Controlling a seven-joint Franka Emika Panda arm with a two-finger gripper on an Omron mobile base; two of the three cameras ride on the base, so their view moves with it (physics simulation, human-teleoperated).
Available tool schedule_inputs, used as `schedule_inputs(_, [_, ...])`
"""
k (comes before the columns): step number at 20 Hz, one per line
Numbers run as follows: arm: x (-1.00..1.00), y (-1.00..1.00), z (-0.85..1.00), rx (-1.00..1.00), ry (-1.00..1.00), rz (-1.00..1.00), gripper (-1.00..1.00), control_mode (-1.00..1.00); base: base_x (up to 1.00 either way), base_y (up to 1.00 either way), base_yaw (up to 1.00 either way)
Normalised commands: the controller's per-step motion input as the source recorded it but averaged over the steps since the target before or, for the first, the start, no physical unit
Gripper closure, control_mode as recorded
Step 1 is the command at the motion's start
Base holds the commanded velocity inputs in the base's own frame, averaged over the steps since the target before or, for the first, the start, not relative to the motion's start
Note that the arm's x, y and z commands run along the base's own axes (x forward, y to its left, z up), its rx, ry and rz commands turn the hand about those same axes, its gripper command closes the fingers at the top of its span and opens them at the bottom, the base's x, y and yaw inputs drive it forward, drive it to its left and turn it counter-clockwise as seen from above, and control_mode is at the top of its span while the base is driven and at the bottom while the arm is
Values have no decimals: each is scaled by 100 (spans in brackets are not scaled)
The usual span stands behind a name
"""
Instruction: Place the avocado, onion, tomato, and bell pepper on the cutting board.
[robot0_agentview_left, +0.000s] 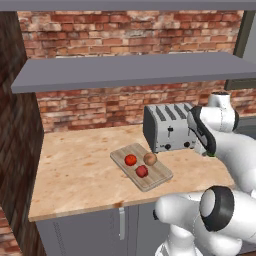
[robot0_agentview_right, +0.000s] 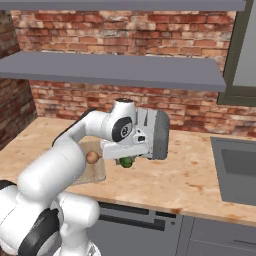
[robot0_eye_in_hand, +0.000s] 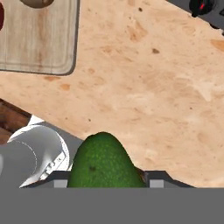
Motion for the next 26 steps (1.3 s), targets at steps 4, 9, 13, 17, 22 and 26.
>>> schedule_inputs(4, [-6,57,6,21,0,0,100,-100,0,0,0])
schedule_inputs(9, [1,66,5,19,0,0,100,-100,0,0,0])
schedule_inputs(13, [7,63,2,13,-3,0,100,-100,0,0,0])
schedule_inputs(17, [3,46,0,-2,-11,0,100,-100,0,0,0])
schedule_inputs(22, [20,30,0,-13,-12,0,100,-100,0,0,0])
schedule_inputs(26, [38,20,-8,-12,-7,0,100,-100,0,0,0])
